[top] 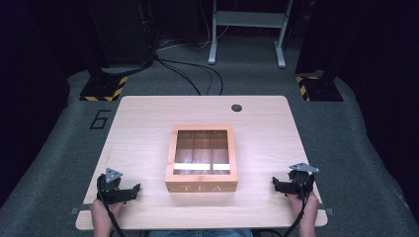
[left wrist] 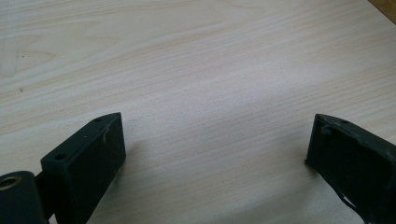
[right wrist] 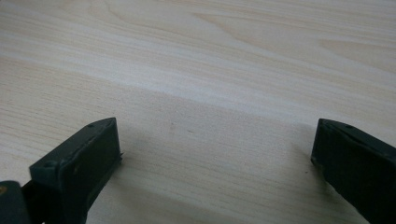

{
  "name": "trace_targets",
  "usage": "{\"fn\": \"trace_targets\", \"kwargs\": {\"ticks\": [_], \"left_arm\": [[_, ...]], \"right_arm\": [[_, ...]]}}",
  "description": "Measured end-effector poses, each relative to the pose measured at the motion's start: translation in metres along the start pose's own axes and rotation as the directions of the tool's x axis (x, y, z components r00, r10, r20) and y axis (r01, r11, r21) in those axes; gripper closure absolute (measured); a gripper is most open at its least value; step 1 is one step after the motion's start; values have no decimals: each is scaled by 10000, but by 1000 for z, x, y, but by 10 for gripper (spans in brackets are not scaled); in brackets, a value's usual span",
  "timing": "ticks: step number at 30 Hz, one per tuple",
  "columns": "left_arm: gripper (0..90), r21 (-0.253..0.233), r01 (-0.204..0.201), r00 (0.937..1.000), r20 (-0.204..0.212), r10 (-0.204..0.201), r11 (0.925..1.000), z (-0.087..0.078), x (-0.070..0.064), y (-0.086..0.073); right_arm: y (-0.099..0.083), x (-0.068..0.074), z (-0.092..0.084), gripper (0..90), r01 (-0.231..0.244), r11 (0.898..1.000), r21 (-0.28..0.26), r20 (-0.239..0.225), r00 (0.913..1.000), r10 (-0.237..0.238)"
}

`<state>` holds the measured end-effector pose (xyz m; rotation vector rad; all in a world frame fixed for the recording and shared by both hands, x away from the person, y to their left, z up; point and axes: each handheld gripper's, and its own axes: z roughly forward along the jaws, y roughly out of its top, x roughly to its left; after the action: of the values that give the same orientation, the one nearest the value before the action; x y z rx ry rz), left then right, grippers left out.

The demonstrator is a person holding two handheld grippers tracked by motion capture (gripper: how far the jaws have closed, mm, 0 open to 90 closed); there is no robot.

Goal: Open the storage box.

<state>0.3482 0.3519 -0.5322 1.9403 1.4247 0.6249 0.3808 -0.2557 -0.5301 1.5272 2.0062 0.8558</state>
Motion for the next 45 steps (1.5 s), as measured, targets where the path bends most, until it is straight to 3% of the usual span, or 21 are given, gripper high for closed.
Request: {"fn": "trace_targets", "kwargs": {"ticks": [20,23,25,28,33,39,45], "left_arm": [[39,-8,-37,10000,63,37,10000,5,0,4],[40,-83,-129,9996,246,131,9999,2,-2,4],[42,-502,74,9982,594,-44,9987,0,-3,3],[47,-690,83,9960,891,-22,9976,-5,-7,3],[50,-1118,148,9877,1564,29,9936,-13,-19,5],[27,-1448,-166,9786,2004,458,9893,-19,-38,11],[3,-1679,-637,9644,2432,1039,9838,-19,-59,18]], "right_arm": [[0,0,0,9,37,10000,4,2,10000,-37],[0,-1,0,9,44,10000,28,-9,10000,-44],[0,-1,0,9,40,10000,32,-9,10000,-40],[0,-1,0,9,46,10000,23,-6,10000,-46],[0,-1,0,9,45,10000,4,-1,10000,-45],[0,-1,0,9,43,10000,25,-8,10000,-43],[0,-1,0,9,47,10000,28,-10,10000,-47]]}}
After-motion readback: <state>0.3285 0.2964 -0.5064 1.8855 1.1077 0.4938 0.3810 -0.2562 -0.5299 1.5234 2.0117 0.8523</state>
